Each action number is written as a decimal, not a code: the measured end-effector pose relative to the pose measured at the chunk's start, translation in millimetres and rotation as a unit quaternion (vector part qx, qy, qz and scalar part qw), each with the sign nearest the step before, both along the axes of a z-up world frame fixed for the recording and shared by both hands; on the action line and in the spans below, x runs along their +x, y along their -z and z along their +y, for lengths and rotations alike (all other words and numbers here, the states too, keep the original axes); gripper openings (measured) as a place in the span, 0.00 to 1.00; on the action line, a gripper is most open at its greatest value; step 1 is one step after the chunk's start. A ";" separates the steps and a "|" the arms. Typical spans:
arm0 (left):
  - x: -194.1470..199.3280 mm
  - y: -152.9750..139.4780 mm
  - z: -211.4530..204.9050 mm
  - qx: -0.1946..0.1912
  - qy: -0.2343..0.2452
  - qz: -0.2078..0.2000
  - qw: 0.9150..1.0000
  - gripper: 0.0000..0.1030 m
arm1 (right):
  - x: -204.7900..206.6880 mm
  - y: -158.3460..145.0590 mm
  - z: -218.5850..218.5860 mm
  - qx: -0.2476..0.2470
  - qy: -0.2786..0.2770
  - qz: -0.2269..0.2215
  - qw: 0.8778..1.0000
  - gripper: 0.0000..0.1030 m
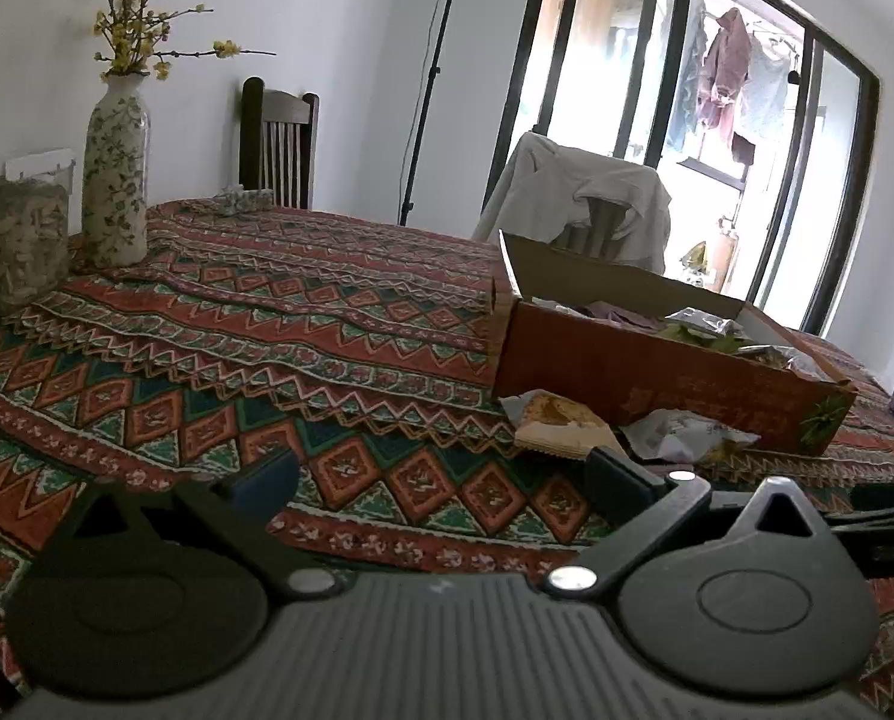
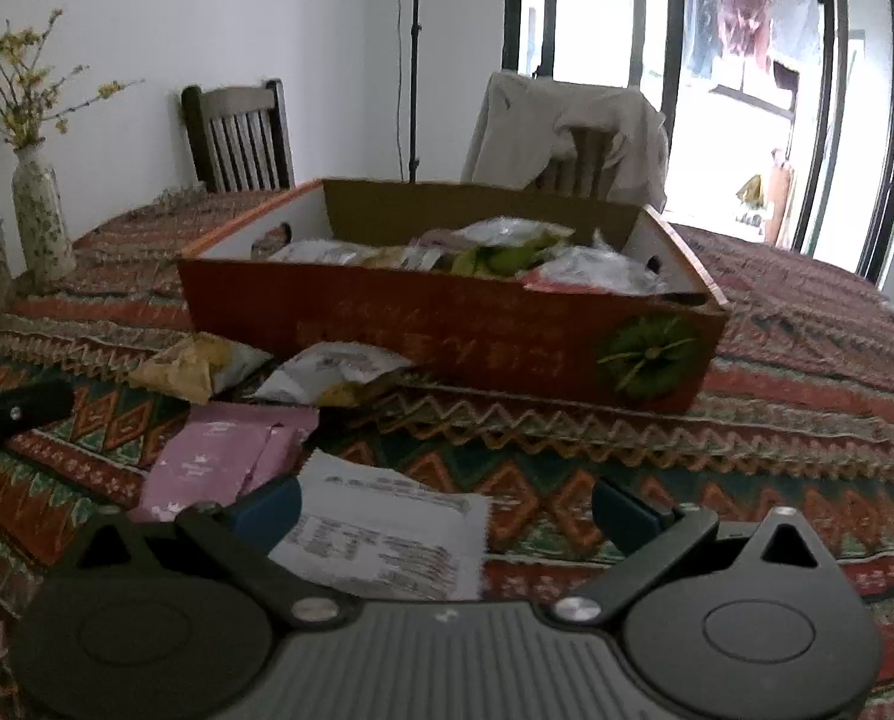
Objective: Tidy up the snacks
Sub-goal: 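Move both tools back toward the snack pile, then grasp a white printed wrapper with the right tool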
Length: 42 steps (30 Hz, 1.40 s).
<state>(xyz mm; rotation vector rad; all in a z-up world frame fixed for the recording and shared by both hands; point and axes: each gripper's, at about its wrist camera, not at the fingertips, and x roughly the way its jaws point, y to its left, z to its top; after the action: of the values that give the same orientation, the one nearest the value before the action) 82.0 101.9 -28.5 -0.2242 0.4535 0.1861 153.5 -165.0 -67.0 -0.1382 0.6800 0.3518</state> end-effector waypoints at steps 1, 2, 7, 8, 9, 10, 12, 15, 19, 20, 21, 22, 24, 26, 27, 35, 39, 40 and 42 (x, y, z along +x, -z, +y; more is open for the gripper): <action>0.1 0.1 0.1 0.000 0.000 0.001 1.000 1.00 | 3.3 2.9 3.4 -0.003 0.003 0.007 1.000 1.00; 0.5 0.2 0.0 0.000 0.000 0.001 1.000 1.00 | 6.9 6.7 6.6 -0.005 0.006 0.016 1.000 1.00; 1.6 0.5 -0.1 0.001 -0.002 0.004 1.000 1.00 | 13.6 18.9 12.1 -0.001 0.016 0.028 0.999 1.00; 2.1 0.4 -0.4 0.001 -0.003 0.006 1.000 1.00 | 12.3 19.1 12.0 0.000 0.016 0.025 1.000 1.00; 2.7 0.5 -0.5 0.002 -0.003 0.008 1.000 1.00 | 11.3 19.1 11.9 0.000 0.016 0.024 1.000 1.00; 3.1 0.6 -0.6 0.002 -0.003 0.010 1.000 1.00 | 10.8 18.7 11.5 0.000 0.014 0.024 1.000 1.00; 3.4 0.6 -0.6 0.003 -0.004 0.011 1.000 1.00 | 9.4 17.8 10.8 -0.001 0.011 0.024 1.000 1.00; 3.3 0.9 -0.2 0.003 -0.006 0.012 1.000 1.00 | 7.9 16.9 9.6 0.000 0.003 0.025 1.000 1.00; 4.0 1.0 0.3 0.002 -0.007 0.014 1.000 1.00 | 5.6 17.8 9.7 0.006 -0.017 0.017 1.000 0.89; 3.9 1.1 0.5 0.002 -0.008 0.014 1.000 1.00 | 2.9 17.4 10.0 0.008 -0.024 0.013 1.000 0.86; 3.6 1.1 0.6 0.002 -0.008 0.013 1.000 1.00 | 0.1 16.9 10.4 0.010 -0.031 0.008 0.999 0.78; 3.4 1.0 0.9 0.001 -0.008 0.013 1.000 1.00 | -3.5 16.0 11.0 0.011 -0.040 0.003 0.999 0.67; 3.5 1.3 0.9 0.000 -0.010 0.014 1.000 1.00 | -9.4 13.9 12.8 0.013 -0.061 -0.003 0.998 0.50; 3.8 1.6 1.1 0.000 -0.010 0.015 1.000 1.00 | -12.4 12.8 13.7 0.015 -0.071 -0.005 0.997 0.34; 3.8 1.4 0.8 0.000 -0.010 0.015 1.000 1.00 | -12.7 12.3 13.1 0.017 -0.072 -0.005 0.997 0.21; 6.3 2.2 0.3 0.004 -0.013 0.023 1.000 1.00 | -12.1 8.2 -5.1 0.047 -0.054 -0.017 0.997 0.05; 6.2 2.6 0.1 0.007 -0.018 0.024 1.000 1.00 | -13.6 4.1 -17.2 0.061 -0.045 -0.029 0.997 0.05; 6.1 2.6 -0.1 0.008 -0.020 0.024 0.999 1.00 | -13.7 3.5 -19.5 0.063 -0.043 -0.030 0.997 0.05; 5.8 1.8 -2.7 0.016 -0.023 0.022 0.999 1.00 | -13.7 2.1 -24.9 0.067 -0.039 -0.034 0.996 0.05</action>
<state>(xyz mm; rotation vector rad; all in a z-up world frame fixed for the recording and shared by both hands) 87.9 99.2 -30.3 -0.1999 0.4891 0.2432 139.7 -189.9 -69.1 -0.0496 0.5821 0.4644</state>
